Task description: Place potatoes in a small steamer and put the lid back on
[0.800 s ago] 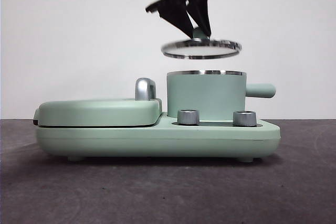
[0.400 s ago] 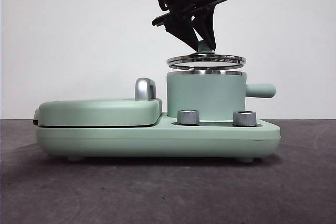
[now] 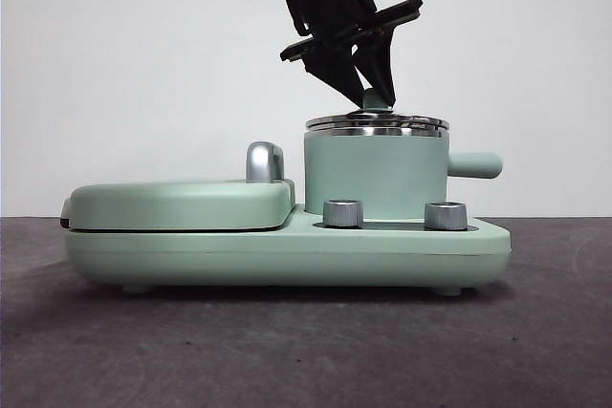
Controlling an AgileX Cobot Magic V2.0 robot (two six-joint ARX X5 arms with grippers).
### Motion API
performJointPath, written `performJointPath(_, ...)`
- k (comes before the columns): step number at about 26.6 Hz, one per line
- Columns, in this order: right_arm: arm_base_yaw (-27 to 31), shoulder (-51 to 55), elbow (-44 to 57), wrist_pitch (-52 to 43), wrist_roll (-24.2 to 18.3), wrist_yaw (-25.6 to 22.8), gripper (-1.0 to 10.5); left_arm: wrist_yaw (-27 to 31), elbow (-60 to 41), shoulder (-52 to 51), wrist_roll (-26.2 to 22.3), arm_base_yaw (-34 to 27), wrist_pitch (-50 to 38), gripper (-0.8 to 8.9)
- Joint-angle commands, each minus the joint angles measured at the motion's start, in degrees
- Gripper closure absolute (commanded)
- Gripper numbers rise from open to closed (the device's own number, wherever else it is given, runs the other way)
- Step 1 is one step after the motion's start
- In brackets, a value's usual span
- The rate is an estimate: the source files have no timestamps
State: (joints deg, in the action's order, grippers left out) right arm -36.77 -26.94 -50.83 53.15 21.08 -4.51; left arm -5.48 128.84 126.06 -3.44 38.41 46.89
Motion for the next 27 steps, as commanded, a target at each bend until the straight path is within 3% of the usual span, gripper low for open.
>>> performJointPath(1, -0.5, -0.3, -0.5, -0.3, 0.4, 0.0, 6.1, -0.1, 1.9, 1.4, -0.4, 0.6, -1.1, 8.06)
performJointPath(18, -0.5, -0.3, -0.5, -0.3, 0.4, 0.0, 6.1, 0.0, 1.9, 2.9, -1.9, 0.6, 2.4, 7.88)
performJointPath(20, -0.5, -0.3, -0.5, -0.4, 0.4, 0.0, 6.1, -0.1, 1.9, 2.9, -1.9, 0.6, 2.6, 7.00)
performJointPath(24, -0.5, -0.3, -0.5, -0.3, 0.4, 0.0, 6.1, 0.0, 1.9, 2.8, -0.6, 0.5, 2.0, 3.82)
performJointPath(27, -0.5, -0.3, -0.5, -0.3, 0.4, 0.0, 6.1, -0.1, 2.1, 2.1, 3.1, 0.2, 1.6, 2.61)
